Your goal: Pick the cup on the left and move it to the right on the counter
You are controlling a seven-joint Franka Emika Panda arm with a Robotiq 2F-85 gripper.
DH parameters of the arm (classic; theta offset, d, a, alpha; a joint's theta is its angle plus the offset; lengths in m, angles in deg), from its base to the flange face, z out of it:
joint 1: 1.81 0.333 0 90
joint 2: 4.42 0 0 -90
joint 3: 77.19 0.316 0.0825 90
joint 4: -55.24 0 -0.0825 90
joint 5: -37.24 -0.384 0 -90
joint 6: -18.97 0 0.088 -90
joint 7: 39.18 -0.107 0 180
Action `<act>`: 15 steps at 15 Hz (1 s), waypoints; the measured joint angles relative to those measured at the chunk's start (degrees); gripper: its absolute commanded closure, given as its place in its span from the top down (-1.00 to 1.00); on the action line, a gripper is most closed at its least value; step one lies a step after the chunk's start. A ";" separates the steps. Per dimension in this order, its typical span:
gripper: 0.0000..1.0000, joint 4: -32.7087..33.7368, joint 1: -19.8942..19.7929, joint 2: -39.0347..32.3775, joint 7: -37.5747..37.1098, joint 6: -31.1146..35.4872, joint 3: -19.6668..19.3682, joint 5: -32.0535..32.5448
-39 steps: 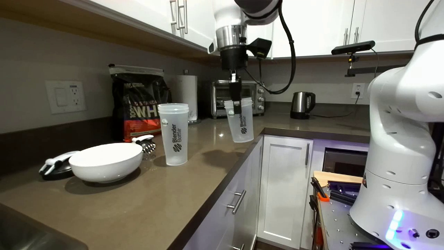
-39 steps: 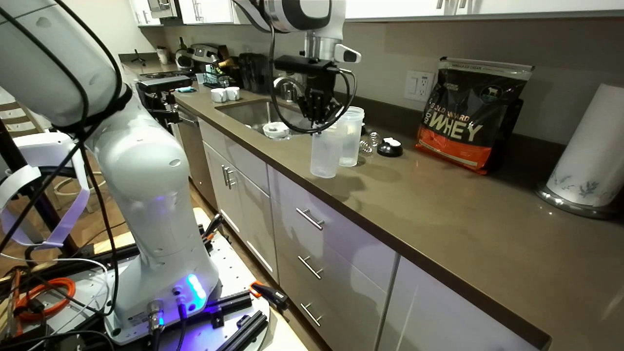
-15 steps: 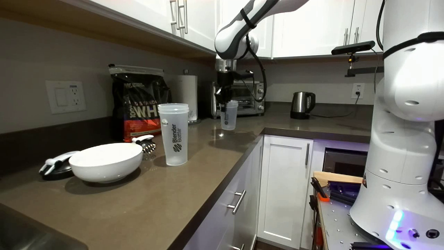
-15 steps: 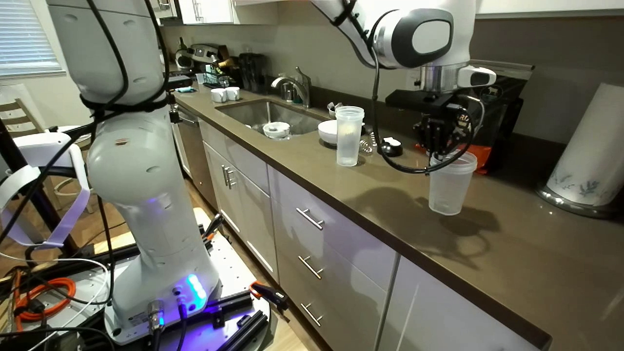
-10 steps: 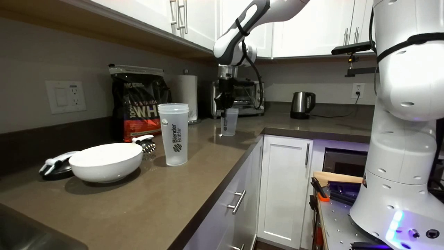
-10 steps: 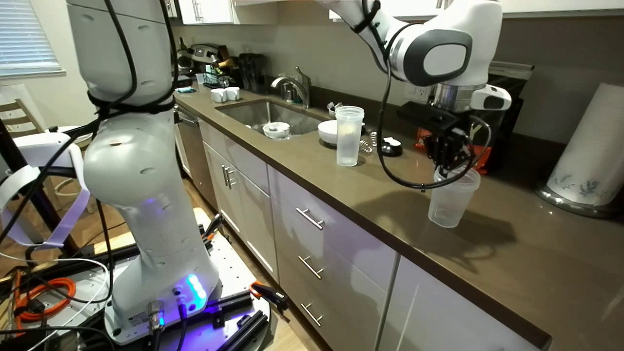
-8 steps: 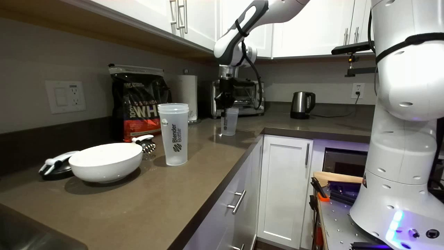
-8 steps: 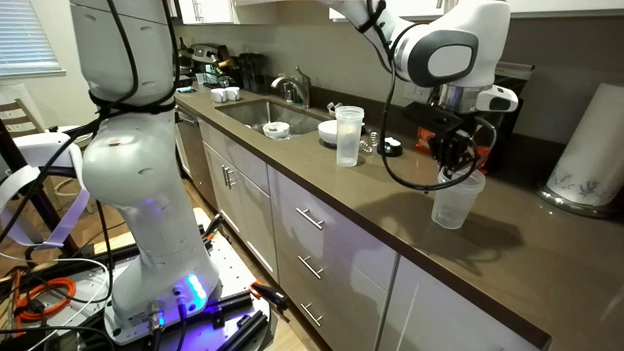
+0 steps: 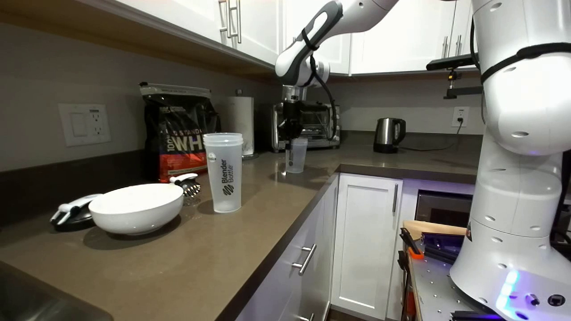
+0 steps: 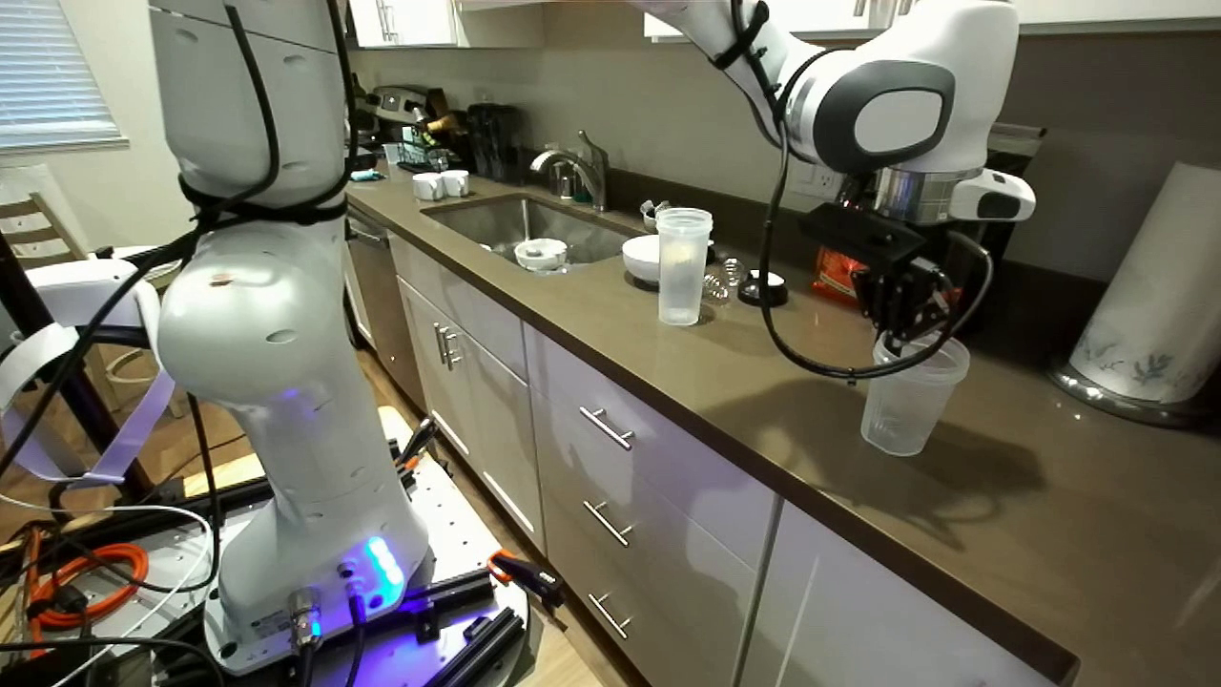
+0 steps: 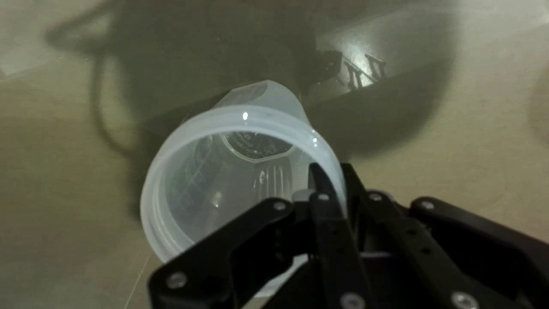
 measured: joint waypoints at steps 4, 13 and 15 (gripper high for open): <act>-0.18 0.56 0.00 -0.44 -0.01 -0.29 0.00 0.36; 0.95 0.70 0.76 0.71 -1.42 -1.89 0.00 6.22; 1.00 0.59 1.83 2.78 -2.14 -1.98 0.16 8.95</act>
